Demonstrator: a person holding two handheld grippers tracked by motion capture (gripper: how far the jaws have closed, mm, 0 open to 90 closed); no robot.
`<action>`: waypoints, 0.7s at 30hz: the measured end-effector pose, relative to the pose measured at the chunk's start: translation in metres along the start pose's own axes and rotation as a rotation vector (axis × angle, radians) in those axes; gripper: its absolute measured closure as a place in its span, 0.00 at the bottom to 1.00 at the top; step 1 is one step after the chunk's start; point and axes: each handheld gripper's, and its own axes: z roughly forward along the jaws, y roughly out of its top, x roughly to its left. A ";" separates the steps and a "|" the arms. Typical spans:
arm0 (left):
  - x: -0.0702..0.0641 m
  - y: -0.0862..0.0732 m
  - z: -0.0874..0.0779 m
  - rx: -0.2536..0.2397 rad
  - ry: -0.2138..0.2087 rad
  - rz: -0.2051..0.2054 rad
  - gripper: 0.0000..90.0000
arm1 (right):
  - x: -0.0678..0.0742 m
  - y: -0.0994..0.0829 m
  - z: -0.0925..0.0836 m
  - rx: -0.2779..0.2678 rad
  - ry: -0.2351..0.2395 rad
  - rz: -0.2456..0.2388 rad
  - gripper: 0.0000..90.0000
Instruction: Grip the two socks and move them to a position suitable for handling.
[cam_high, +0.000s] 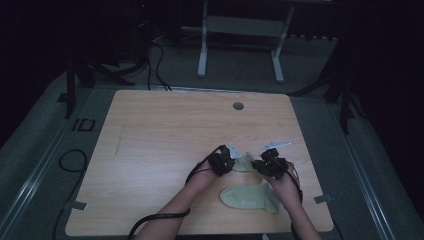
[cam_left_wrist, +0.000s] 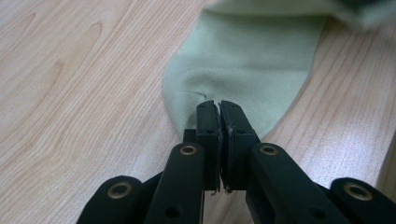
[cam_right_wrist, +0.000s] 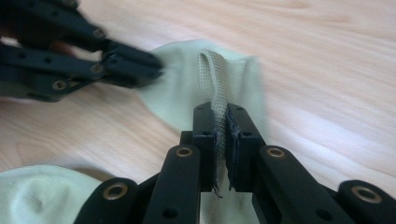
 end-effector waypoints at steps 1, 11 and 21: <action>0.000 0.000 0.000 0.000 -0.001 -0.002 0.96 | -0.006 0.000 -0.004 -0.006 -0.009 0.014 0.93; 0.001 0.001 0.000 0.004 -0.001 0.006 0.97 | -0.052 -0.004 -0.008 0.040 -0.091 0.088 0.86; 0.002 0.000 0.001 -0.005 -0.006 -0.010 0.96 | -0.061 -0.007 -0.003 0.020 -0.145 0.063 0.96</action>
